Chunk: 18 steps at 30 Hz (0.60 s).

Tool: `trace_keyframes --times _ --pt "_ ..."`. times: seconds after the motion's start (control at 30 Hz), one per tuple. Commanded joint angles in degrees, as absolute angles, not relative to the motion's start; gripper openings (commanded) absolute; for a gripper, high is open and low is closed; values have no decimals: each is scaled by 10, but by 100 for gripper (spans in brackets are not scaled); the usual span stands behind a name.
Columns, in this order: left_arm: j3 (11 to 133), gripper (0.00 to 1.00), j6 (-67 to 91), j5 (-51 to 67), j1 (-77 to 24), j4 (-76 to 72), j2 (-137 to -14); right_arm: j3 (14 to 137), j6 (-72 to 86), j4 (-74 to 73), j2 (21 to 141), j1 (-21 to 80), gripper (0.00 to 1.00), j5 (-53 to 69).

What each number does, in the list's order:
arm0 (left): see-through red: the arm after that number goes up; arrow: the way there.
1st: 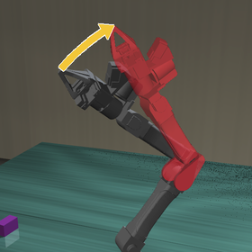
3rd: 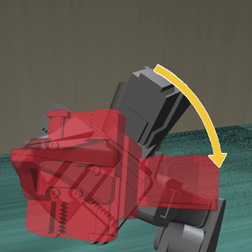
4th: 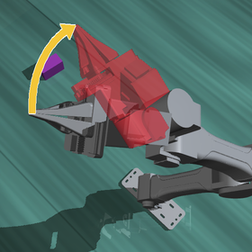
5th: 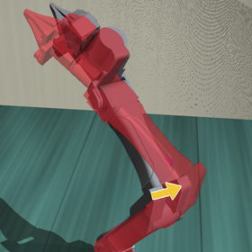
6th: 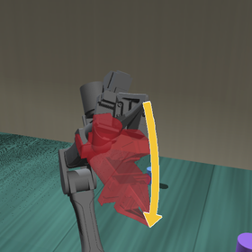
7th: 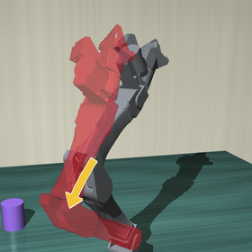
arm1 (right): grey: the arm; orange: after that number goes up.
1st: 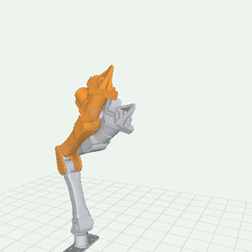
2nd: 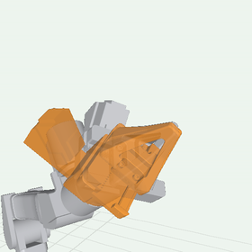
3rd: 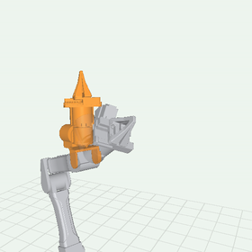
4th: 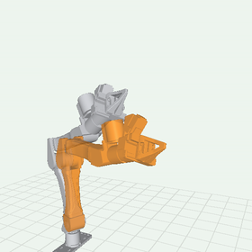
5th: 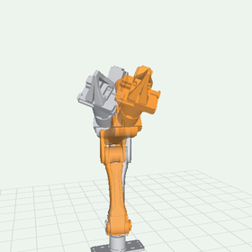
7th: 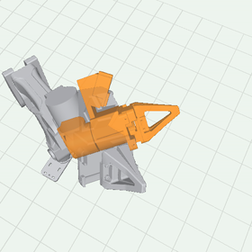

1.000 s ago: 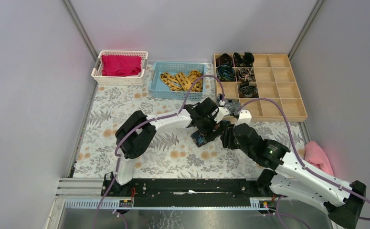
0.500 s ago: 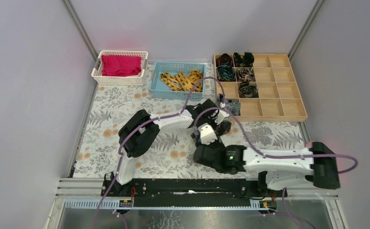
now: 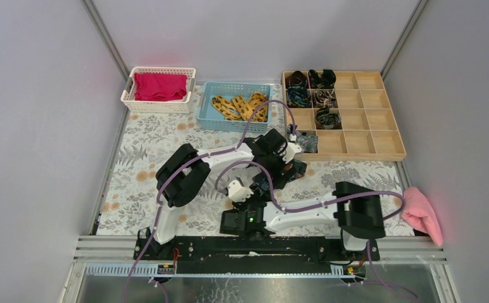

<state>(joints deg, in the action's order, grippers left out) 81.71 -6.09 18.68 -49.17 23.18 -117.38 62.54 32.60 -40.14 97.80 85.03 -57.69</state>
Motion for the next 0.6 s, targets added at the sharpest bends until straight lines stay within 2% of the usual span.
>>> trace_keyframes --times 0.0,0.23,0.57 --pt "810 99 -75 205 -489 230 -1195 679 288 -418 1045 853 58 -631" --pt "813 99 -78 213 -484 233 -1195 730 269 -433 1138 850 58 -666" --pt "810 99 -80 223 -477 233 -1198 765 275 -467 1226 804 67 -702"
